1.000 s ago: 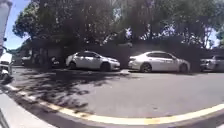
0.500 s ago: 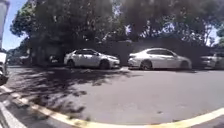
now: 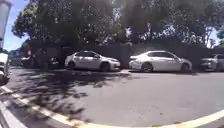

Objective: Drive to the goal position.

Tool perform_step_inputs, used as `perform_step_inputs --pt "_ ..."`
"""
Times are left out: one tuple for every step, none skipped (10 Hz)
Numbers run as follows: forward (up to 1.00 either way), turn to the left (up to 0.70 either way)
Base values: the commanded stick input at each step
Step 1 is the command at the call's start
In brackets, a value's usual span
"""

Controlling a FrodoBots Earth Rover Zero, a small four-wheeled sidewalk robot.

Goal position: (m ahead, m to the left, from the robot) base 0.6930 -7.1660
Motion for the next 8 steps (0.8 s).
perform_step_inputs --pt "0.0 -0.45" --pt "0.0 -0.02" --pt "0.0 0.0" --pt "0.0 0.0" --pt "0.0 0.0" --pt "0.0 0.0" --pt "0.0 0.0" --pt "0.0 0.0"
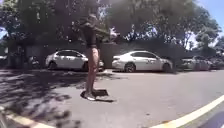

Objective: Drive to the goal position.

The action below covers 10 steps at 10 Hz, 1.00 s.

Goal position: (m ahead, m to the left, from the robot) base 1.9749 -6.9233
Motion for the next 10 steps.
perform_step_inputs --pt "0.0 0.0" --pt "0.0 0.0" --pt "0.0 0.0" --pt "0.17 0.0" --pt "0.45 0.0" --pt "0.45 0.0" --pt "0.45 0.0" --pt "0.45 0.0" --pt "0.45 0.0" --pt "0.45 0.0"
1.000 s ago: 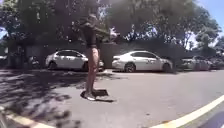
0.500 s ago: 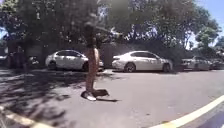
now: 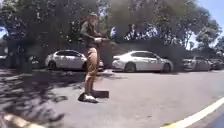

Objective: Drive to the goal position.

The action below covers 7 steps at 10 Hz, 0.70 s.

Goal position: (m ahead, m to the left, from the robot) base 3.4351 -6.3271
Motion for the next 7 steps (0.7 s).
perform_step_inputs --pt "0.45 0.0" --pt "0.45 0.0" --pt "0.45 0.0" --pt "0.45 0.0" --pt "0.45 0.0" --pt "0.45 0.0" --pt "0.45 -0.02"
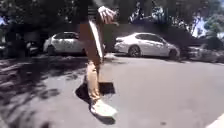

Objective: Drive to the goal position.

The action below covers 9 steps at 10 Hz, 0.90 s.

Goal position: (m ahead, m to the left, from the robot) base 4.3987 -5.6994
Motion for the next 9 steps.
perform_step_inputs --pt "0.45 -0.21" --pt "0.45 -0.27" --pt "0.45 -0.27" --pt "0.45 -0.27" --pt "0.45 -0.27" --pt "0.45 -0.27" --pt "0.45 -0.27" --pt "0.06 -0.04" --pt "0.0 0.0"
